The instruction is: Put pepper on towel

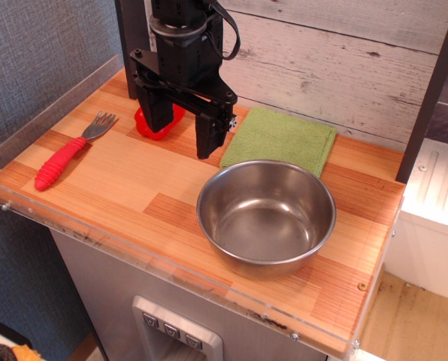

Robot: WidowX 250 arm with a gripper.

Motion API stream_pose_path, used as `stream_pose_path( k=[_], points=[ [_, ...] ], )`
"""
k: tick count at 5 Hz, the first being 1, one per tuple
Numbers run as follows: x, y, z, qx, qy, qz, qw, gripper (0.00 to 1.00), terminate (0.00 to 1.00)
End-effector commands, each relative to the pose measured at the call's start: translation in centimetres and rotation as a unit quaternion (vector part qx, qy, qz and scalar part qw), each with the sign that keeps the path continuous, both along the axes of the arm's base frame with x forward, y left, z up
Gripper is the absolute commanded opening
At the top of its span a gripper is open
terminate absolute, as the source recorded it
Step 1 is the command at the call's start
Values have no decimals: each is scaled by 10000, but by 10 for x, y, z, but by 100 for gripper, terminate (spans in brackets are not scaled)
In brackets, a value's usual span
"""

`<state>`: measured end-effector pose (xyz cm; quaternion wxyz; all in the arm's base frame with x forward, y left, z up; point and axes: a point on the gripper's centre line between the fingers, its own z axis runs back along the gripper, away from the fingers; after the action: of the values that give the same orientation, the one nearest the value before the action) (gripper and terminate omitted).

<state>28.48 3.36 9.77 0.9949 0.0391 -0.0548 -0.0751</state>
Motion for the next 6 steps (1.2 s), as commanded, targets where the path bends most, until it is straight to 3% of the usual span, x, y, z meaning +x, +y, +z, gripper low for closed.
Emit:
stream_pose_path(
  k=[1,4,6],
  points=[
    [0,0,0,0,0,0,10000,100,0],
    [57,95,-4,256,-166,1048,9940,100,0],
    [79,102,-35,164,60,1154,9932,100,0]
  ],
)
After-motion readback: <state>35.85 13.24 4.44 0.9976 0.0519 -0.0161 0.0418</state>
